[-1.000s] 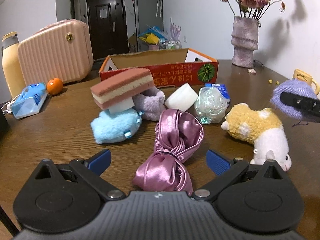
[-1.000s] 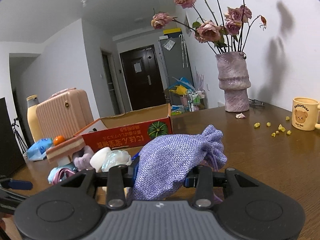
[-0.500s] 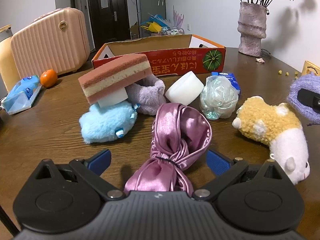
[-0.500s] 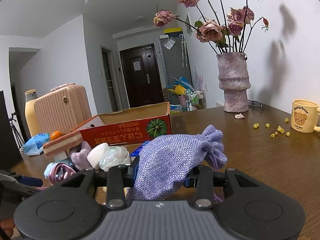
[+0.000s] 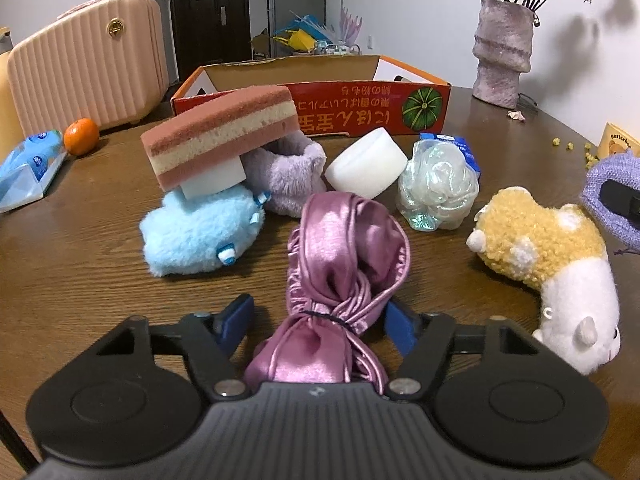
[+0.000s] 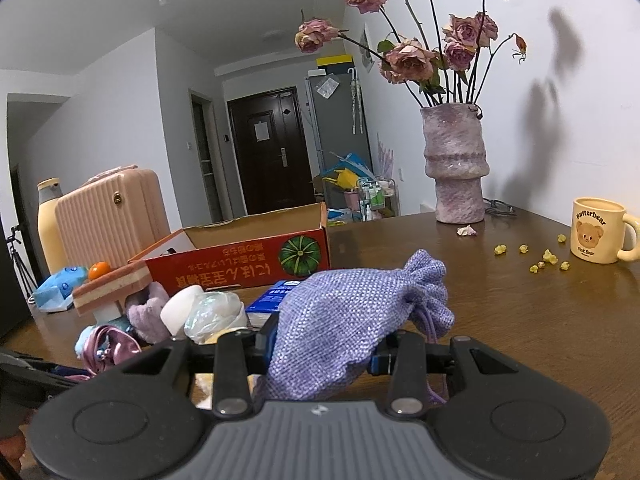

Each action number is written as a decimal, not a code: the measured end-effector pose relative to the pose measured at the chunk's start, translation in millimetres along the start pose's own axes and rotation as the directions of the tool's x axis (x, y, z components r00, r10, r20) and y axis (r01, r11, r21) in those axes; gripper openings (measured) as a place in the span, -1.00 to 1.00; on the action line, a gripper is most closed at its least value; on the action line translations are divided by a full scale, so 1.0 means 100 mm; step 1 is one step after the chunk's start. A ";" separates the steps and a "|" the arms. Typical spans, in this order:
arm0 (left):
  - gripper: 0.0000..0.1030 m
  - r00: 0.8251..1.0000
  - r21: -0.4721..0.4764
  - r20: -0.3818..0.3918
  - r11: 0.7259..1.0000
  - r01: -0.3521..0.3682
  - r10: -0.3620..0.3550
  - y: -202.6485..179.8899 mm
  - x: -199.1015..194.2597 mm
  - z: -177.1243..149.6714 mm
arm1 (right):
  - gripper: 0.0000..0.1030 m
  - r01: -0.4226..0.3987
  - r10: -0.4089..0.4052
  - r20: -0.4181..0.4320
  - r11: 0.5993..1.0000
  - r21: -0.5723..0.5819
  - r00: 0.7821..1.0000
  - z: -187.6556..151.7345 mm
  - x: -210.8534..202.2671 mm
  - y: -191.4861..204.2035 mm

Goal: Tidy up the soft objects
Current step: 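Close the right tool on the lavender pouch while the left tool grasps the pink satin bow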

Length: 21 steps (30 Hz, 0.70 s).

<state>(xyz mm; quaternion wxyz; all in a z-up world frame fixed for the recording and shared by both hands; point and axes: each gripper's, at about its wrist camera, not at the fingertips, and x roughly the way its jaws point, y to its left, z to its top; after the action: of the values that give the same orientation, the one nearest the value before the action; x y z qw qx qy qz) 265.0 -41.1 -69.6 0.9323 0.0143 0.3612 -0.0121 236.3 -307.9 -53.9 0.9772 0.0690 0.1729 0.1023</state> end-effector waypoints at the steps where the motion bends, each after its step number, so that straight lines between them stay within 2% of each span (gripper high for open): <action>1: 0.18 1.000 0.000 0.003 1.000 0.001 -0.001 0.00 0.00 0.00 | -0.26 0.001 -0.001 0.001 1.000 0.001 1.000 0.00 0.00 0.00; 3: -0.05 1.000 0.004 0.009 1.000 0.009 -0.009 0.00 -0.02 -0.01 | -0.26 0.002 -0.002 0.004 1.000 0.003 1.000 0.00 0.00 -0.01; 6: -0.21 1.000 0.009 0.017 1.000 0.017 -0.017 -0.01 -0.04 -0.01 | -0.26 0.006 -0.006 0.007 1.000 0.005 1.000 0.00 -0.01 -0.01; 15: -0.28 0.999 -0.013 0.034 1.000 0.028 -0.028 0.03 -0.09 -0.02 | -0.26 0.011 -0.011 0.009 1.000 0.009 1.000 0.00 -0.01 -0.02; 21: -0.28 0.997 -0.031 0.080 0.999 0.022 -0.019 0.08 -0.20 -0.04 | -0.26 0.004 -0.004 0.011 1.000 0.006 1.000 0.00 -0.01 -0.02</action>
<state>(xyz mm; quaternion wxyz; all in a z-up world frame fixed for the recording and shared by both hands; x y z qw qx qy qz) 247.8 -32.8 -58.3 0.9458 -0.0047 0.3242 -0.0165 235.7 -310.1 -54.1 0.9781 0.0721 0.1681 0.0996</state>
